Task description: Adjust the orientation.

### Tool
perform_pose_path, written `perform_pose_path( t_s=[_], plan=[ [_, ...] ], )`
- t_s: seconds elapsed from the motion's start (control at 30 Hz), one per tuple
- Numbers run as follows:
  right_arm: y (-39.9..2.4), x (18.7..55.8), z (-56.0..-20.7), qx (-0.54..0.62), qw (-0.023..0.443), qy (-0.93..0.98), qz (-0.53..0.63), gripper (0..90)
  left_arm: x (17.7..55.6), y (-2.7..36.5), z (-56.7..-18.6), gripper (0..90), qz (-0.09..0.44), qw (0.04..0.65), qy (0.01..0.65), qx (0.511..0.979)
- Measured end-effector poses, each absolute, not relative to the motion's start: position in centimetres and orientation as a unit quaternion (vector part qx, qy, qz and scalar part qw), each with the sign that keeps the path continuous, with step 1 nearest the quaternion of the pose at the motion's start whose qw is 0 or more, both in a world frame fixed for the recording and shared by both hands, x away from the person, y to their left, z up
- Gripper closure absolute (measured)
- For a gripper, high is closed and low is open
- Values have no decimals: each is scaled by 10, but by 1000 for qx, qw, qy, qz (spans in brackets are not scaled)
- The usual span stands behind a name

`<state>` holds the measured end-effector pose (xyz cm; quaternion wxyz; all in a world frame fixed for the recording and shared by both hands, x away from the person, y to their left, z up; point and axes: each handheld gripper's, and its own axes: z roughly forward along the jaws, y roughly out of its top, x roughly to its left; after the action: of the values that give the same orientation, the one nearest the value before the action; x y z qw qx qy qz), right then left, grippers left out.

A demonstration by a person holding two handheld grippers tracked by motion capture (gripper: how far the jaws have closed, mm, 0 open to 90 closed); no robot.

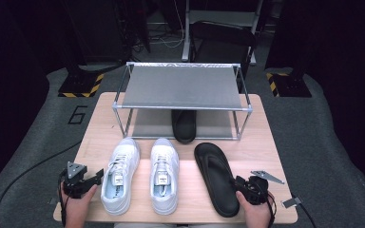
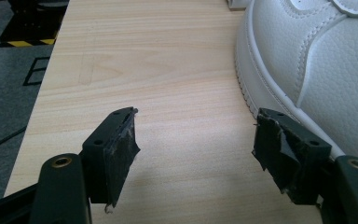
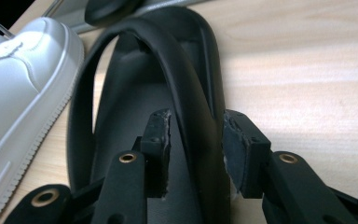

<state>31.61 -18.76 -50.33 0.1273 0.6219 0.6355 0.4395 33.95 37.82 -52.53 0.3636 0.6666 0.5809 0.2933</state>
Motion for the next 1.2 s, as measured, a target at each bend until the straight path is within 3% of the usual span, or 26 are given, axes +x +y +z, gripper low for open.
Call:
perform_pose_path(
  t_s=[0.23,0.63,0.97,1.2],
  plan=[
    [-187,314,-508,624,119,635,440,663,340,378,-525,295,292,365,583,664],
    [-192,316,-510,630,100,625,450,631,339,379,-525,295,291,364,582,666],
    [-193,316,-513,631,104,623,451,556,339,379,-525,295,291,363,582,667],
    [-194,321,-524,636,69,626,447,521,339,378,-525,295,292,364,582,666]
  ],
)
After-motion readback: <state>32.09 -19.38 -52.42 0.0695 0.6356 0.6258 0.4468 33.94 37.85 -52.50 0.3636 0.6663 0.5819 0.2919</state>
